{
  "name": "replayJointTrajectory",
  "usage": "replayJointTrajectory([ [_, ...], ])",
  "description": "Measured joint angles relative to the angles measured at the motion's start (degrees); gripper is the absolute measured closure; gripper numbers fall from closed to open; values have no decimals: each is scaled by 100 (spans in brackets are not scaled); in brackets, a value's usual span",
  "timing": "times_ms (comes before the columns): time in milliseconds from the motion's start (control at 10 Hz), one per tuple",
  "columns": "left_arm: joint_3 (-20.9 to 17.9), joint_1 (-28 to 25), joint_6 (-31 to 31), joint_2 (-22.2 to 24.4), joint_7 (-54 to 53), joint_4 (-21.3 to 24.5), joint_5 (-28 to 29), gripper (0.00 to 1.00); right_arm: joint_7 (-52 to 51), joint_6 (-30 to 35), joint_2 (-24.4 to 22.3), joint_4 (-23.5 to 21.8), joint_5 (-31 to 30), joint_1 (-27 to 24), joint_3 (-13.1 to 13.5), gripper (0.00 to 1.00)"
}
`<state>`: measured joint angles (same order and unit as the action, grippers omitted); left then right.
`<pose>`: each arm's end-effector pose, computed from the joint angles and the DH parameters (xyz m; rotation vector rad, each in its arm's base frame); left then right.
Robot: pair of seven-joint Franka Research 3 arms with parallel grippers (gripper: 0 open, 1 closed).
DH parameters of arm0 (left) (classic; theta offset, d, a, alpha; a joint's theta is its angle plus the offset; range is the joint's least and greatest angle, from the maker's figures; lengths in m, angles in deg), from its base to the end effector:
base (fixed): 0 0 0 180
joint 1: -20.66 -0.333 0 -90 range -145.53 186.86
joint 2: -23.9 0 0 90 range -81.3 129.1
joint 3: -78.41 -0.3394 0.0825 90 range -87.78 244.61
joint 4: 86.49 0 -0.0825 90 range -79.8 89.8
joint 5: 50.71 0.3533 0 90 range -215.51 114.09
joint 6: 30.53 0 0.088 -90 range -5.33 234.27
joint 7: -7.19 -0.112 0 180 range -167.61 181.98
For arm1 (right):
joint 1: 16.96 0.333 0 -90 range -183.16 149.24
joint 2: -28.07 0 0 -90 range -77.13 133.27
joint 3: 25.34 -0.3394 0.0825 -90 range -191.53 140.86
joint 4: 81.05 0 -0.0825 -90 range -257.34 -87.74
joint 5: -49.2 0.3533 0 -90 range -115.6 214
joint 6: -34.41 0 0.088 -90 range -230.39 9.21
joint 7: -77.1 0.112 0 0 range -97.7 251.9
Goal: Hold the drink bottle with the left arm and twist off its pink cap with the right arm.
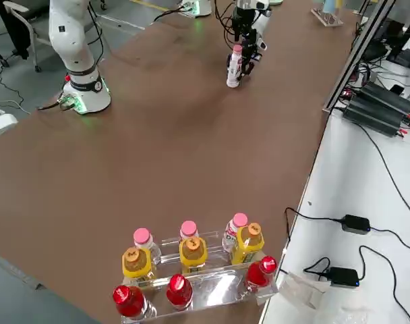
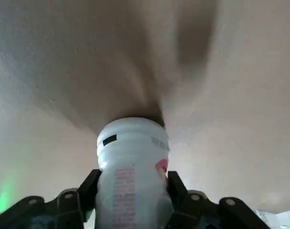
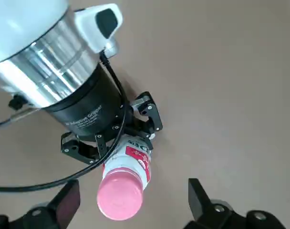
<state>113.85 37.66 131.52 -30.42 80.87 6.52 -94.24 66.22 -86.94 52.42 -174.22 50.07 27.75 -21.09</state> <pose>0.5183 -0.4782 0.1884 1.8801 1.5775 -0.7572 0.4986 0.4351 0.4129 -2.8289 -1.3599 -0.1101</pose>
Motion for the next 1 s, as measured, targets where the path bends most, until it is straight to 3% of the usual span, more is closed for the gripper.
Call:
replayJointTrajectory([
  [1000, 0, 0, 0, -2, 0, -1, 0, 37, 4069, 236, -90, 46, 480, -286, 3, 0],
])
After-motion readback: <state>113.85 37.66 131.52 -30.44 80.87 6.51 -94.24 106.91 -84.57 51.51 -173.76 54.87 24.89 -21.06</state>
